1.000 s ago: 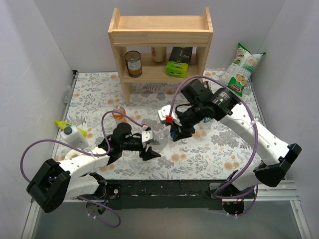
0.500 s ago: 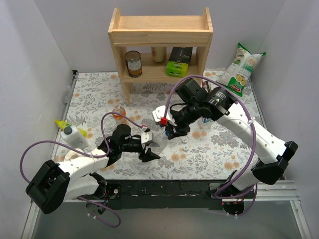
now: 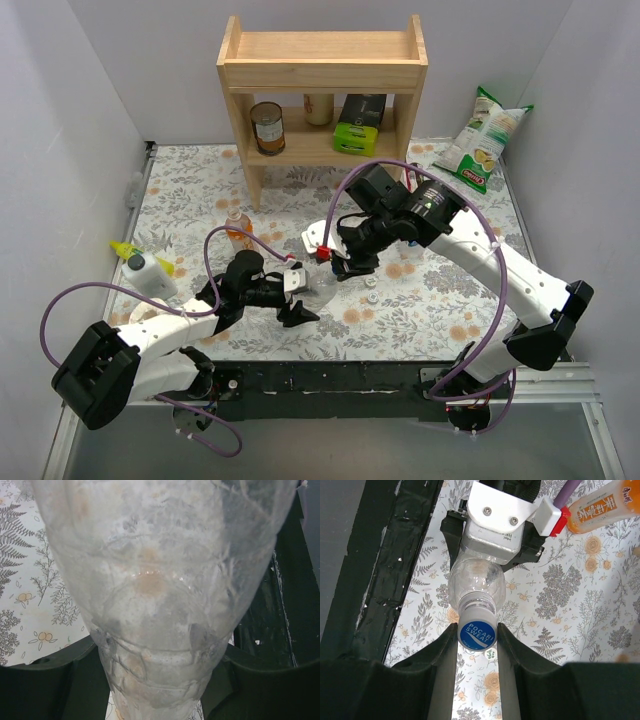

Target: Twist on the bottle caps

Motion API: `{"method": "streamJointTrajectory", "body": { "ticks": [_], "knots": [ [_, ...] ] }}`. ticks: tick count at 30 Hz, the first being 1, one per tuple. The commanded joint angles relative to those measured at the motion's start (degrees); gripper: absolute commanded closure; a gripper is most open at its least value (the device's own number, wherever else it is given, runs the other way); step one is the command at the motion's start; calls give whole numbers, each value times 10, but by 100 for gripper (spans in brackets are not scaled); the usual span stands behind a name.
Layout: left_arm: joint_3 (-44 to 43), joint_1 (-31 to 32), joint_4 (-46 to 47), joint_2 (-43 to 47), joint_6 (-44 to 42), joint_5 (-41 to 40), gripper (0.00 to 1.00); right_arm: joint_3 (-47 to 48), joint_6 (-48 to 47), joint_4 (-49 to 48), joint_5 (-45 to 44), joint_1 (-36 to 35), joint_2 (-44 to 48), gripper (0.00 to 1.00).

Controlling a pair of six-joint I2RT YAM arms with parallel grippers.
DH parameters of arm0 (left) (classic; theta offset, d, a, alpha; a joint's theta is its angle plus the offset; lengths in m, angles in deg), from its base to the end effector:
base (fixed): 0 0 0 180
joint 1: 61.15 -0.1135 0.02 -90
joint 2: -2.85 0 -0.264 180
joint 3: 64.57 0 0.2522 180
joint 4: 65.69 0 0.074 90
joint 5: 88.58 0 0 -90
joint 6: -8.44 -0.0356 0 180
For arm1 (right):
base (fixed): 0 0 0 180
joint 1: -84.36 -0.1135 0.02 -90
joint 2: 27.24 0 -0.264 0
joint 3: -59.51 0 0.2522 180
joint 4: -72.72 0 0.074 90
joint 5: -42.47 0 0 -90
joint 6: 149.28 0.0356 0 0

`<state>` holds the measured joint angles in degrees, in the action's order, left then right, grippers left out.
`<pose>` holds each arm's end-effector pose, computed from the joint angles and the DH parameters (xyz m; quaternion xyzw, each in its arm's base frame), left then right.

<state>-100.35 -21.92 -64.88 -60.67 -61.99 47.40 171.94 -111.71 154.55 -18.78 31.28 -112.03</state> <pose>0.1492 -0.1549 0.1877 0.3352 0.7382 -0.5264 0.2561 0.1551 0.2349 0.4081 -0.7800 0.4971 0.2379 0.2965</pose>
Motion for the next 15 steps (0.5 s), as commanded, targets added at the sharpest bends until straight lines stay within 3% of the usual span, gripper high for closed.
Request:
{"method": "streamJointTrajectory", "body": {
  "ticks": [1, 15],
  "knots": [
    [-15, 3, 6, 14, -18, 13, 100, -7, -17, -10, -18, -5, 5, 74],
    [-15, 3, 13, 17, -42, 3, 100, 10, -42, 51, 31, -10, -25, 72]
  ]
}}
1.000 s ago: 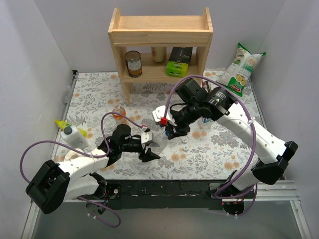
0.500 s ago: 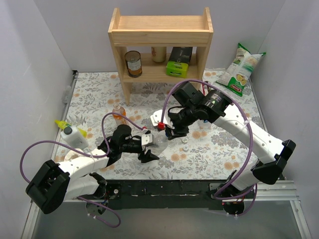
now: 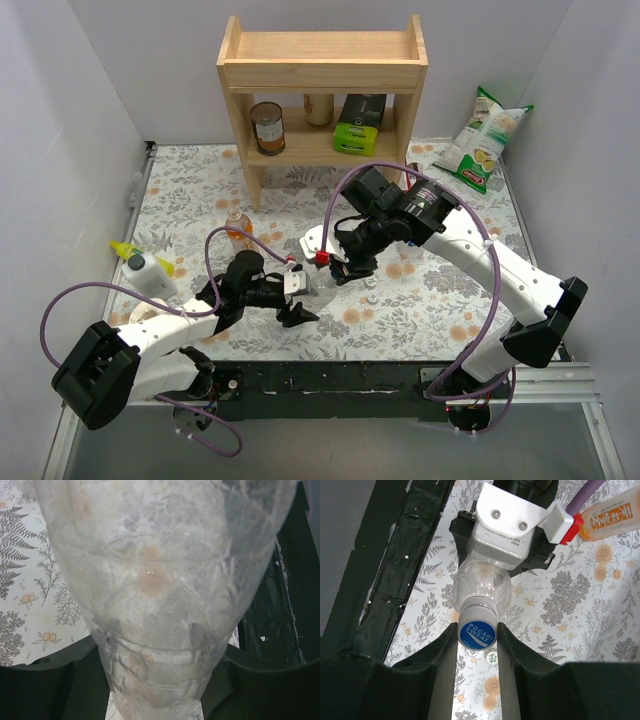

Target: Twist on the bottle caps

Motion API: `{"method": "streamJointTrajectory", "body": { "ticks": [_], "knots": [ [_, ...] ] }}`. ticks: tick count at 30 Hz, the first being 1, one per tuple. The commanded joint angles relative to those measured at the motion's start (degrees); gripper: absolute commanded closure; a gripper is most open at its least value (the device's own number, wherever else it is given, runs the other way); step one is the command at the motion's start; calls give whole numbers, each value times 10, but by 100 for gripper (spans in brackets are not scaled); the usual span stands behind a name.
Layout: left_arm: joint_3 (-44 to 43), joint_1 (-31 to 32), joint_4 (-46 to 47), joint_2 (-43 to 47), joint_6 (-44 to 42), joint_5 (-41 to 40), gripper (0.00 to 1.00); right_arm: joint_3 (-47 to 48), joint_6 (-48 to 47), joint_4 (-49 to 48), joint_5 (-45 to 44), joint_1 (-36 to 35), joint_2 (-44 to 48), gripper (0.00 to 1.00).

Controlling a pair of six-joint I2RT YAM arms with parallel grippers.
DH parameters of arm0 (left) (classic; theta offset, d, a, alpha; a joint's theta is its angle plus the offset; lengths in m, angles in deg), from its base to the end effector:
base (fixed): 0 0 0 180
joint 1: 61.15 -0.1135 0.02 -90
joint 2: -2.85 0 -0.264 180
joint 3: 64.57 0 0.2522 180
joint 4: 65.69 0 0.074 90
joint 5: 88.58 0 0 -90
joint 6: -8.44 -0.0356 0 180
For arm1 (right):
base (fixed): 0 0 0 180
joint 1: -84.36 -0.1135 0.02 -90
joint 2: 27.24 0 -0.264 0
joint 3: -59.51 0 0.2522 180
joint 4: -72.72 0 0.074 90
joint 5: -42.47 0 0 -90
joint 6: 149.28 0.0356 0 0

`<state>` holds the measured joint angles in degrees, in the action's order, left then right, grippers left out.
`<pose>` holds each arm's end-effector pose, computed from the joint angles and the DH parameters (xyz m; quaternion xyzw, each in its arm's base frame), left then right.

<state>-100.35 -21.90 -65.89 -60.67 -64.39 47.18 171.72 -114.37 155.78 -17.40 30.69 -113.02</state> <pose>0.1487 -0.1544 0.1861 0.3479 0.7365 -0.5181 0.2610 0.1539 0.2394 0.4015 -0.7954 0.4781 0.2455 0.2803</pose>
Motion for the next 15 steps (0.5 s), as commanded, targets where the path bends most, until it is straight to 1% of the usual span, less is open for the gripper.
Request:
{"method": "streamJointTrajectory", "body": {
  "ticks": [1, 7, 9, 10, 13, 14, 15],
  "knots": [
    [-14, 3, 23, 18, -19, 2, 100, 12, -19, 43, 20, -4, -17, 72],
    [-9, 4, 33, 24, -17, -7, 100, 8, -9, 44, 16, -5, -24, 72],
    [-7, 3, 51, 25, -2, -16, 100, 9, 21, 27, 6, -4, -27, 72],
    [-7, 4, 61, 25, 21, -24, 100, 7, 43, 18, 4, -5, -31, 72],
    [-6, 3, 101, 27, 65, -65, 100, 4, 120, -3, 12, -5, -34, 71],
    [-7, 3, 113, 27, 69, -84, 100, 2, 160, -7, 14, -5, -35, 71],
    [-7, 4, 118, 27, 75, -92, 100, -5, 178, -12, 13, -5, -36, 71]
  ]
}}
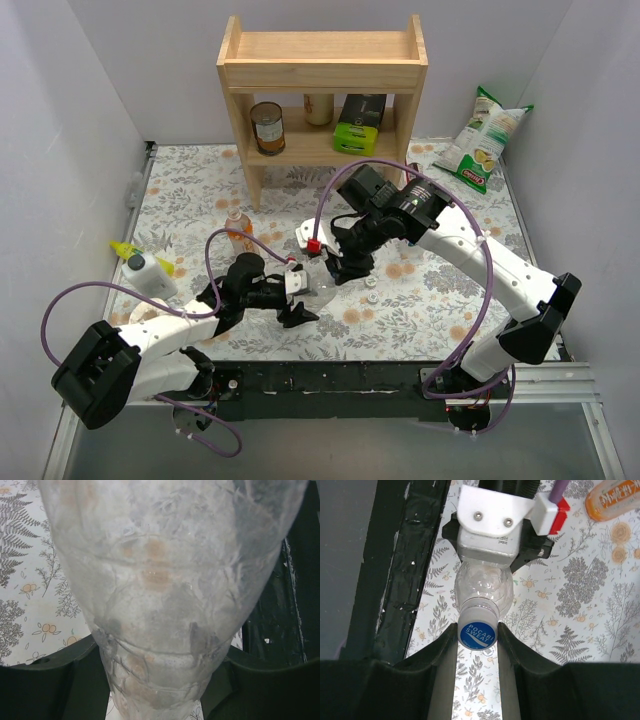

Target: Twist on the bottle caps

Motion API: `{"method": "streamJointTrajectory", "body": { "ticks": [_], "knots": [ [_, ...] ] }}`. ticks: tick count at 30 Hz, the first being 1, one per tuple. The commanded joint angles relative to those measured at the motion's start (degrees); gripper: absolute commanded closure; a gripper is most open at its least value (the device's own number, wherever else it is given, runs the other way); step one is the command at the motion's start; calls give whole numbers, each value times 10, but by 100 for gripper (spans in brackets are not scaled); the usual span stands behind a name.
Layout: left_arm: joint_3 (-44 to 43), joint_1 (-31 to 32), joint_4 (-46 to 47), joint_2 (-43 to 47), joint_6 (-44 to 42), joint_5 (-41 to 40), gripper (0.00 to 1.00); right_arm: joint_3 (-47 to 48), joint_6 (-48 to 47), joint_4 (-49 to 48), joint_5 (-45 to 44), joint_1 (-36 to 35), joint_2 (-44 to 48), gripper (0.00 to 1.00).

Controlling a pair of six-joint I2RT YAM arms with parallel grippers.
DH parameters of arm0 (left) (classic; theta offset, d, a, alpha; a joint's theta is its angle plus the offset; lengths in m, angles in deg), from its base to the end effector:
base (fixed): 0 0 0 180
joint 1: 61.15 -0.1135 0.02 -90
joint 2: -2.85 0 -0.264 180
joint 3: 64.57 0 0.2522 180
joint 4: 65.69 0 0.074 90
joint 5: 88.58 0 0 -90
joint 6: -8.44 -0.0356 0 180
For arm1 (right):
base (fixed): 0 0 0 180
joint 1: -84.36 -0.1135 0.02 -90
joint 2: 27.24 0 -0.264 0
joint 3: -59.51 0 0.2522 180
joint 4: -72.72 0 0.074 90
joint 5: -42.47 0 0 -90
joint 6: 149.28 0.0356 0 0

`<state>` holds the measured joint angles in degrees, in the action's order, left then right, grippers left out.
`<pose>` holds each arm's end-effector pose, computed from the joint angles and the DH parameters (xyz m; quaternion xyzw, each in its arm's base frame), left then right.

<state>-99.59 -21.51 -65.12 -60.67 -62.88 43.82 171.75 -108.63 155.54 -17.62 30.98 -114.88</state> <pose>0.1483 -0.1541 0.1825 0.3286 0.7516 -0.5048 0.2688 0.1609 0.2463 0.3931 -0.7700 0.5250 0.2573 0.2556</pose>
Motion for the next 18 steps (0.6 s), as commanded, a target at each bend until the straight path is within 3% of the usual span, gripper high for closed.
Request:
{"method": "streamJointTrajectory", "body": {
  "ticks": [1, 6, 18],
  "knots": [
    [-13, -1, 118, 28, 71, -70, 100, -8, 133, -18, 14, -8, -17, 71],
    [-6, 0, 145, 31, 114, -76, 100, -14, 180, -32, -6, -7, -19, 71],
    [21, 0, 129, 36, 103, -67, 100, 1, 166, -18, -6, -7, -32, 66]
  ]
}}
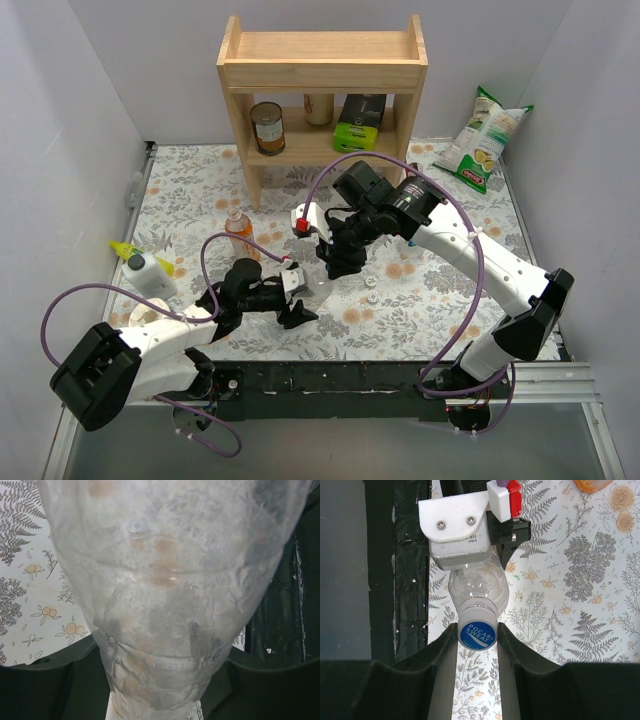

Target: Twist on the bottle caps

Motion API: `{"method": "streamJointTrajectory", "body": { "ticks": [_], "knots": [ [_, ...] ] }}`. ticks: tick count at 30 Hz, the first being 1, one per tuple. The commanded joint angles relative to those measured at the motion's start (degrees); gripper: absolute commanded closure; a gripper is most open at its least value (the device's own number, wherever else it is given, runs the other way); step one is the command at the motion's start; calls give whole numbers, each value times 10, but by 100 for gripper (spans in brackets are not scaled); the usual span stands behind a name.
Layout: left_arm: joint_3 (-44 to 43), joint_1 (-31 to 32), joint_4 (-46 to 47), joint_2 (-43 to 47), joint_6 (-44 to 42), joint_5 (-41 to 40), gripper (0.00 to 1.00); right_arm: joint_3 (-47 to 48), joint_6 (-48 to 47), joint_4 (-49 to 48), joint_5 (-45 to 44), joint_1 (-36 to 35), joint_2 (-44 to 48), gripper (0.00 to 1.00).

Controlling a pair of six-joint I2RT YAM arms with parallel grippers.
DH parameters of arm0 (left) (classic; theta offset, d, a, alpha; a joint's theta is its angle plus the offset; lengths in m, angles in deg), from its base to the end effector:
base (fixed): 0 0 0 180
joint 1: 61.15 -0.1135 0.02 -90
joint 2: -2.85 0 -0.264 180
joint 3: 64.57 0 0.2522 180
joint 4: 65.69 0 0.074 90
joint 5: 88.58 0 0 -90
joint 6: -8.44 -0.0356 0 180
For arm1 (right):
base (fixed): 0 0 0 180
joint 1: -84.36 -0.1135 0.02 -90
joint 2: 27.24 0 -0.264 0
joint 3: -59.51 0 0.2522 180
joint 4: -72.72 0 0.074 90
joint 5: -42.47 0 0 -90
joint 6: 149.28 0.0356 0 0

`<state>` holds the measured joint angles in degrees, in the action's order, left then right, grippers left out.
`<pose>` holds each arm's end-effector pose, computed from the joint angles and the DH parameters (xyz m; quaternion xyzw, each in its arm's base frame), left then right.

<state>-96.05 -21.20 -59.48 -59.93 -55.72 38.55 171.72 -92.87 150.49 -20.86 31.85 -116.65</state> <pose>0.1452 -0.1497 0.1738 0.2678 0.7729 -0.5019 0.2812 0.1763 0.2561 0.3886 -0.6842 0.6307 0.2651 0.2527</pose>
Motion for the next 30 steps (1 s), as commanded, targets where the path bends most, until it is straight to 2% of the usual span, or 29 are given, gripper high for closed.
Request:
{"method": "streamJointTrajectory", "body": {
  "ticks": [1, 12, 25, 26, 27, 29, 30],
  "knots": [
    [-13, -3, 68, 30, 32, -14, 100, 3, 7, 32, 24, -15, -14, 64],
    [-3, -3, 53, 28, 31, -7, 100, 29, -3, 40, 20, -15, -15, 57],
    [6, -3, 59, 21, 41, -12, 100, 51, -10, 49, 20, -16, -22, 43],
    [7, -3, 60, 20, 44, -13, 100, 53, -10, 51, 20, -16, -22, 39],
    [7, -3, 61, 21, 45, -13, 100, 56, -10, 53, 20, -16, -22, 20],
    [8, -3, 62, 20, 46, -13, 100, 71, -15, 61, 24, -16, -18, 7],
    [8, -3, 62, 21, 46, -14, 100, 76, -17, 63, 29, -16, -16, 6]
  ]
}}
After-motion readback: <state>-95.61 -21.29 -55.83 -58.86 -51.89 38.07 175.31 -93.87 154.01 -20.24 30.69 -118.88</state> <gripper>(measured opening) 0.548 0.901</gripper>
